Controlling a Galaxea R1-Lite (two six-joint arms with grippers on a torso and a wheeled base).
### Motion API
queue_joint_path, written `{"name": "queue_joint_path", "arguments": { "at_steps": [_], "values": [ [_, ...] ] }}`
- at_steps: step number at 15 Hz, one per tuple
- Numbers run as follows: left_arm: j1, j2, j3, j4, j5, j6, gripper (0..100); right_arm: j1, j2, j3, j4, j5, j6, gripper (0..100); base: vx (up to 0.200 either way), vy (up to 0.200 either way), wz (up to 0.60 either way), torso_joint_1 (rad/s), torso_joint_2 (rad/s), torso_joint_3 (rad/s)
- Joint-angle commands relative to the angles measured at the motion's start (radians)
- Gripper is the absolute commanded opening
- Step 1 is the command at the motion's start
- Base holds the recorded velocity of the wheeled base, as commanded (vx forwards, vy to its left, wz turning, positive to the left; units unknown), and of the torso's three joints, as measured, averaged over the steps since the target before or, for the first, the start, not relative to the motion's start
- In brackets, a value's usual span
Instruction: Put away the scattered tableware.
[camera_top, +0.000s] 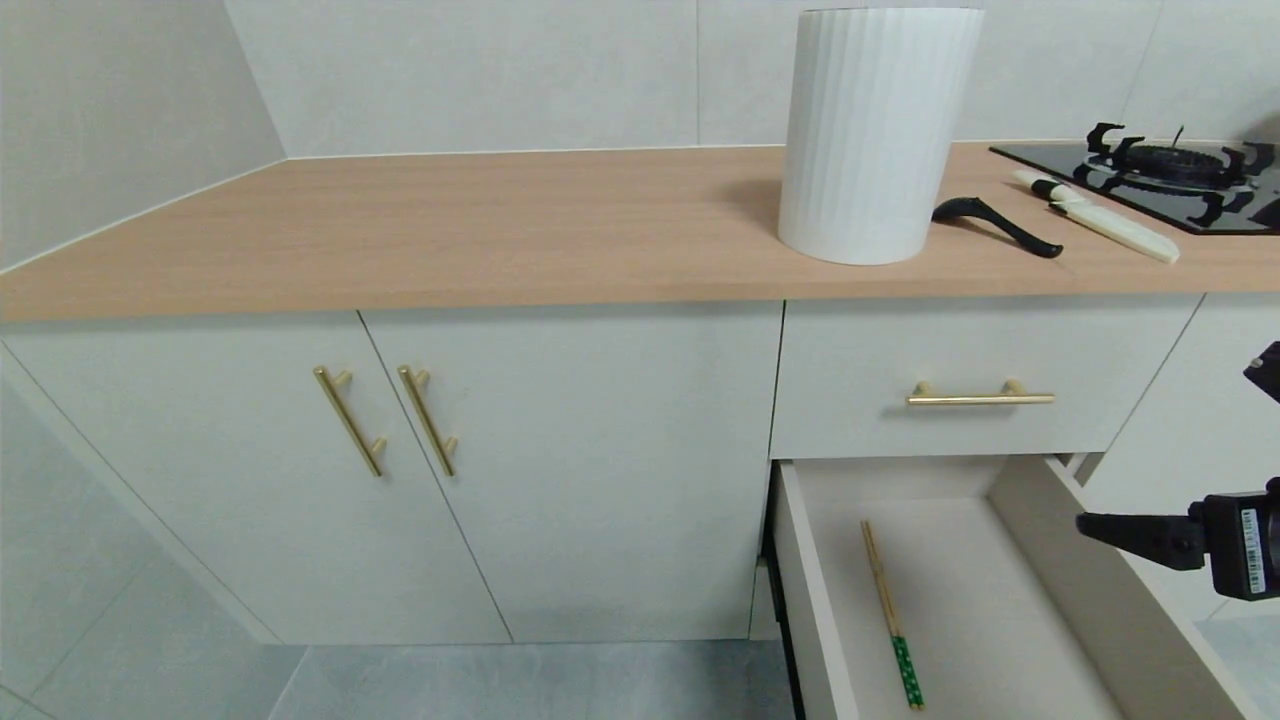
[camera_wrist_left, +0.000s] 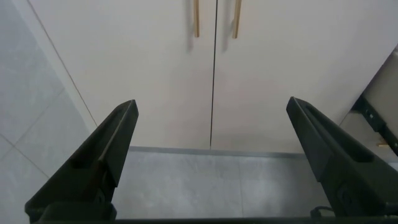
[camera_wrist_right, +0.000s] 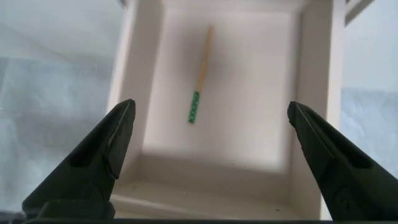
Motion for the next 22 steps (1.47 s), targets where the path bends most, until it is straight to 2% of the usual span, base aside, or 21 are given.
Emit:
{"name": "queue_joint_path", "arguments": {
  "at_steps": [1,17,19,22],
  "values": [
    [0.000,0.000,0.000,-0.001,0.000,0.000,100,0.001,0.004,0.001,0.000,0.001,0.000,100,0.000,0.000,0.00,0.134,-0.55,-0.325],
    [0.000,0.000,0.000,-0.001,0.000,0.000,100,0.004,0.011,0.044,-0.051,0.005,-0.029,100,0.000,0.000,0.00,0.178,-0.49,-0.295],
    [0.000,0.000,0.000,-0.001,0.000,0.000,100,0.005,0.018,0.059,-0.083,0.007,-0.040,100,0.000,0.000,0.00,0.151,-0.34,-0.190],
    [0.000,0.000,0.000,-0.001,0.000,0.000,100,-0.016,0.156,0.064,-0.244,0.010,-0.124,100,0.000,0.000,0.00,0.031,-0.07,-0.039]
  ]
}}
